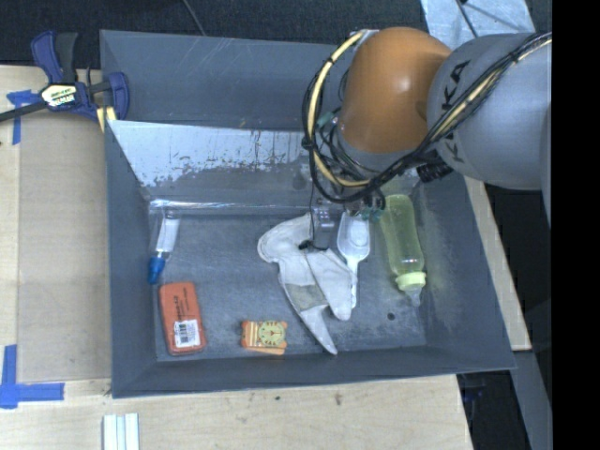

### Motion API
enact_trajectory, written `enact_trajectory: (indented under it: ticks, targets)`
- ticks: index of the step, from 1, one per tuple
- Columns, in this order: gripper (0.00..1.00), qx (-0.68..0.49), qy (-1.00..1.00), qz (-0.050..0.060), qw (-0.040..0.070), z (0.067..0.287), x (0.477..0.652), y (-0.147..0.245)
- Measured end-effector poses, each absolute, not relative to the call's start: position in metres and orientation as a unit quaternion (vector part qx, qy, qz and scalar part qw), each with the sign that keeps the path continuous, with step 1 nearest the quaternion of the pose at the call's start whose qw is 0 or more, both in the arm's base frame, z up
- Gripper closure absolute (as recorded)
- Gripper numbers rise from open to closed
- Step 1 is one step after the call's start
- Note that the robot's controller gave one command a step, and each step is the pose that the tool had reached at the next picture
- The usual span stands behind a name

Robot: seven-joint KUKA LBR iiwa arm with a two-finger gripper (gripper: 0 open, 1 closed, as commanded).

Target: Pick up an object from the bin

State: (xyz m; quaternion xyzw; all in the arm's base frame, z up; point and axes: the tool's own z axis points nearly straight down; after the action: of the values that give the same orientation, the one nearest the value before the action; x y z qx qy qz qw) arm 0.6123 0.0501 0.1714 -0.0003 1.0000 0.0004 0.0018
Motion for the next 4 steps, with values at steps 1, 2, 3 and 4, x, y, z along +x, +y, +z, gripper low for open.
enact_trajectory:
  ticks: [1,2,3,4]
  targets:
    - [0.00,0.026,1.000,0.001,0.004,0.143,0.616,0.031]
    - [0.00,0.023,1.000,0.000,0.002,0.107,0.604,0.000]
    - [0.00,0.027,1.000,-0.001,0.000,0.098,0.602,-0.008]
    - [1.00,-0.129,0.992,-0.002,0.004,0.075,0.610,0.023]
